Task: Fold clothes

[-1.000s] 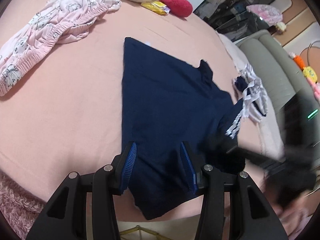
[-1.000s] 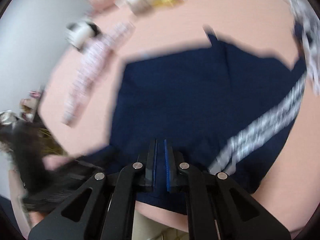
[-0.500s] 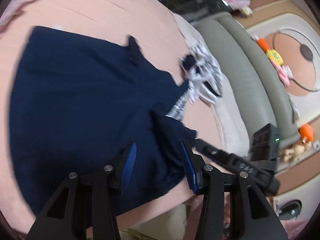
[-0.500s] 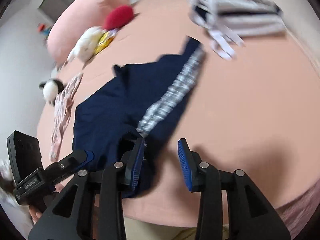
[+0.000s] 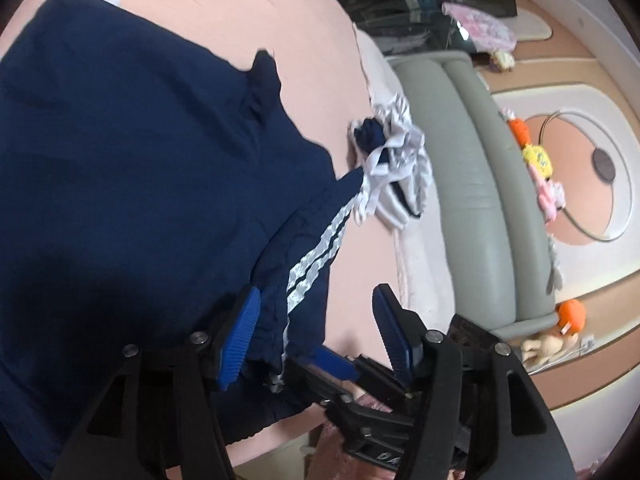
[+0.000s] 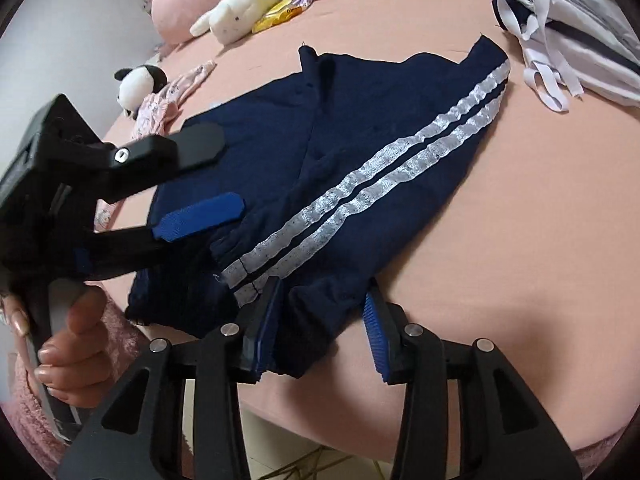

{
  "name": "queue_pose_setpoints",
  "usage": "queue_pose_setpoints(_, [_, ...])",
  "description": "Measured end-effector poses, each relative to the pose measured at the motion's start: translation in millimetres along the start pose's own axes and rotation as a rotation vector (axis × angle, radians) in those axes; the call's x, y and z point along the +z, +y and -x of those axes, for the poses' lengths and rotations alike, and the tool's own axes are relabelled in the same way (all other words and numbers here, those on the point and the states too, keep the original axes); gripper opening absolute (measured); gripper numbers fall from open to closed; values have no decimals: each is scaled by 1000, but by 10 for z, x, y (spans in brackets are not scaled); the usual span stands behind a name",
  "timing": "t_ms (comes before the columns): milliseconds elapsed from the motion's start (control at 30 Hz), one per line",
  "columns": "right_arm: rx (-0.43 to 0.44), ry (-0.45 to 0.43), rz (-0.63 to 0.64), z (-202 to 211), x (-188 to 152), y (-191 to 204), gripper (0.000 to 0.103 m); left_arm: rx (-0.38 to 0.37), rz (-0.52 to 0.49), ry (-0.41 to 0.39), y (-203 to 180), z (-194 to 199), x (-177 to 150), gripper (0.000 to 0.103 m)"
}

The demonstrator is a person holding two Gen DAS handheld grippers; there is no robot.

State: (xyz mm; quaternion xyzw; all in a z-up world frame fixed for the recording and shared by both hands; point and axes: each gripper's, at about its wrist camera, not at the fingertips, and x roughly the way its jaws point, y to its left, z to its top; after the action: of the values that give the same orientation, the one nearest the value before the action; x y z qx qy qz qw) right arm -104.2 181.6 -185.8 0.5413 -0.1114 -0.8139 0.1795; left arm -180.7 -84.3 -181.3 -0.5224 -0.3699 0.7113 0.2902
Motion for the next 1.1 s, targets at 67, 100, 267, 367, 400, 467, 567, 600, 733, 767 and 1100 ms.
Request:
queue_pose_setpoints(67, [32, -8, -40, 72, 1, -92, 41, 65, -53, 31, -83, -106, -5, 59])
queue_pose_setpoints(100, [32, -28, -60, 130, 0, -143, 41, 104, -83, 46, -131, -158, -8, 58])
queue_pose_setpoints(267, [2, -63, -138, 178, 14, -326, 41, 267, -184, 106, -318, -374, 28, 28])
queue_pose_setpoints(367, [17, -61, -172, 160, 16, -375, 41, 357, -222, 155, -366, -486, 62, 21])
queue_pose_setpoints(400, [15, -64, -163, 182, 13, -360, 41, 365, -224, 155, -382, -481, 83, 14])
queue_pose_setpoints(467, [10, -74, -119, 233, 0, -280, 41, 347, -220, 125, -433, -398, 140, 11])
queue_pose_setpoints(567, [43, -73, -61, 268, -19, -148, 44, 322, -227, 67, -515, -202, 209, 10])
queue_pose_setpoints(600, [64, -64, -44, 246, -23, -84, 46, 316, -231, 40, -556, -111, 232, 10])
queue_pose_setpoints(733, [80, -39, 0, 261, -62, 56, 46, 311, -223, -53, -590, 311, 237, 10])
queue_pose_setpoints(767, [68, -42, 2, 261, -58, 73, 46, 321, -213, -73, -541, 432, 204, 10])
queue_pose_setpoints(1100, [24, -26, 87, 49, 178, 647, 50, 387, -2, -220, 303, 1220, -281, 9])
